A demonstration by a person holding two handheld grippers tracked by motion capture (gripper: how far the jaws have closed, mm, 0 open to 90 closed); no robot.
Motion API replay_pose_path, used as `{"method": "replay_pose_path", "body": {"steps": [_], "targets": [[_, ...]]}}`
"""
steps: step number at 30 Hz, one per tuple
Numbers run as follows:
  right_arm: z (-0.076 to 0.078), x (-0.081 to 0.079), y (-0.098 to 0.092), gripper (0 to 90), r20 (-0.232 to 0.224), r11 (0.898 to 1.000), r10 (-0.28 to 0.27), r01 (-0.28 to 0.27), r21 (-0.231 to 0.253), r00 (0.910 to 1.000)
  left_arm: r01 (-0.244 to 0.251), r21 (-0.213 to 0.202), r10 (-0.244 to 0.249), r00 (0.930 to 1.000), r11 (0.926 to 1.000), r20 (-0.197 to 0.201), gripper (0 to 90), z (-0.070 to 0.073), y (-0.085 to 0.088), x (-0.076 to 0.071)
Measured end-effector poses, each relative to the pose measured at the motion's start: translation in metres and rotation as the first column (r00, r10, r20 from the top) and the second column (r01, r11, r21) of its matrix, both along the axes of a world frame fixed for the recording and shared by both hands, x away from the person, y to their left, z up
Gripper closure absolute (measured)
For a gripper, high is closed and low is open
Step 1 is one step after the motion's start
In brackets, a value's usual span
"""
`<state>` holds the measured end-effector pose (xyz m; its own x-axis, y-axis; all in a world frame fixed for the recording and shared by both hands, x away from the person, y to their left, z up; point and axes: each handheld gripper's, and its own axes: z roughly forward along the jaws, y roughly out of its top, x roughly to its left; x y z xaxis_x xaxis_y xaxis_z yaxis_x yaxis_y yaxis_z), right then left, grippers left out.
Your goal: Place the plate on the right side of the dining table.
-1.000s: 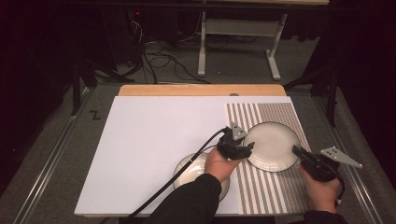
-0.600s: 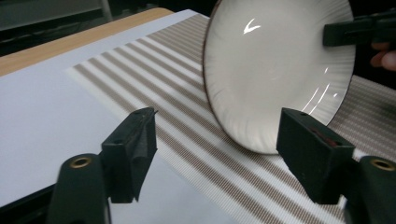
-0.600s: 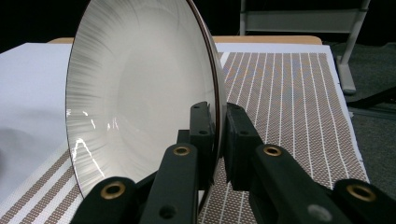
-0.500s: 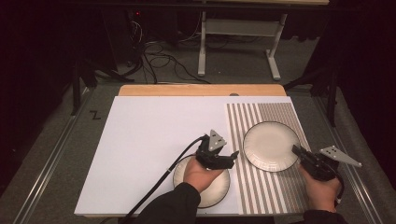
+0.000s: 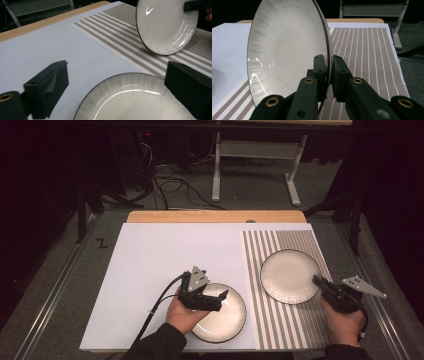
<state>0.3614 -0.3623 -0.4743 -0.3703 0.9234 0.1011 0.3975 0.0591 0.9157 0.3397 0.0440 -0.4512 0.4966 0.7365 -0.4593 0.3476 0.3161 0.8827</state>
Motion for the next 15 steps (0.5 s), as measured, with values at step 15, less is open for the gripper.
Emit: {"method": "replay_pose_path", "body": {"steps": [15], "targets": [[0.001,-0.002,0.002,84.5,-0.007,1.0,-0.019,0.019,0.003,0.9998,-0.097,-0.003,0.097,0.995,0.9953,0.023,0.4,-0.004,0.079,-0.034]]}}
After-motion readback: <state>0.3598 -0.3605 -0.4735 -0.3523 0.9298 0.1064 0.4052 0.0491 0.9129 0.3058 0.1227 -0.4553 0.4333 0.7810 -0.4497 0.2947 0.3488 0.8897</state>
